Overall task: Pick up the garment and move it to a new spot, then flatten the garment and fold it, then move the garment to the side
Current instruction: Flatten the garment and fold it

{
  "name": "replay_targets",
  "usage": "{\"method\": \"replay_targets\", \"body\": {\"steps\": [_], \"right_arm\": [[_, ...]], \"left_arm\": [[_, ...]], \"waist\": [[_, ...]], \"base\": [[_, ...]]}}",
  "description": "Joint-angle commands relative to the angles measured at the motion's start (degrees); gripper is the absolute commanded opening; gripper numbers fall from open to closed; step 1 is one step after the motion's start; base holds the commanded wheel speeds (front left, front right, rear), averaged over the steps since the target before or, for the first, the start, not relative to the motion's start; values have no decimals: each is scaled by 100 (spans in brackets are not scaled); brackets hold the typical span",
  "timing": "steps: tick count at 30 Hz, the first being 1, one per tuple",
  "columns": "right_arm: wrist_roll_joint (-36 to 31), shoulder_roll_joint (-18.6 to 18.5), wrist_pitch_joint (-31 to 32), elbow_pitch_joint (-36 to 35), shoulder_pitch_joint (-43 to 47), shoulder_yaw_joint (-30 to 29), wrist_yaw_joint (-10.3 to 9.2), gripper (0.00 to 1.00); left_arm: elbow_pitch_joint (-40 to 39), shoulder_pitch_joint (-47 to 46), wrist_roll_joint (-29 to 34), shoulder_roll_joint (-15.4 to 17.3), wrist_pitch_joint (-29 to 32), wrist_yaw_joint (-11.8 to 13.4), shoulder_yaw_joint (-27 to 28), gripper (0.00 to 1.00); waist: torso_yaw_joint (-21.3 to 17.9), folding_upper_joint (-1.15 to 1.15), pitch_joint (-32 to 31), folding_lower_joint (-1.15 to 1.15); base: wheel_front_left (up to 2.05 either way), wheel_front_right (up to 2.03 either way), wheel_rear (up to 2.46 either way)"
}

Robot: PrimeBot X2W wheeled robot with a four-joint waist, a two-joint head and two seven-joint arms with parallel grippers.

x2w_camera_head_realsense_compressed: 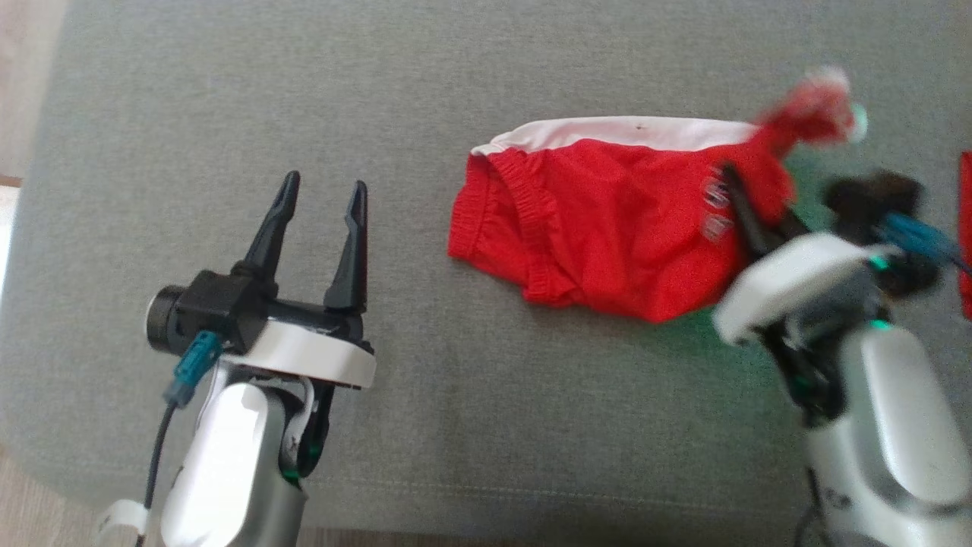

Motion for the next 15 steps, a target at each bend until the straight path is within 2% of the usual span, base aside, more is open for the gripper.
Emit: {"method": "replay_targets", "body": {"steps": [1, 2, 9, 15], "right_arm": [[3, 42, 126, -260, -404, 624, 20, 0], [3, 42, 126, -260, -404, 624, 20, 0], [478, 166, 202, 393, -722, 1976, 20, 0], [842, 176, -149, 1026, -719, 2359, 20, 0]], "left_arm": [[-186, 18, -16, 46, -28, 29, 101, 100], [-186, 18, -16, 46, -28, 29, 101, 100], [-184, 49, -135, 45, -28, 107, -56, 100], [-182, 62, -178, 44, -28, 159, -157, 100]], "waist": [[125, 0, -94, 0], [125, 0, -94, 0], [372, 0, -147, 0], [487, 0, -116, 0]], "base": [[0, 0, 0], [0, 0, 0], [0, 0, 0], [0, 0, 0]]}}
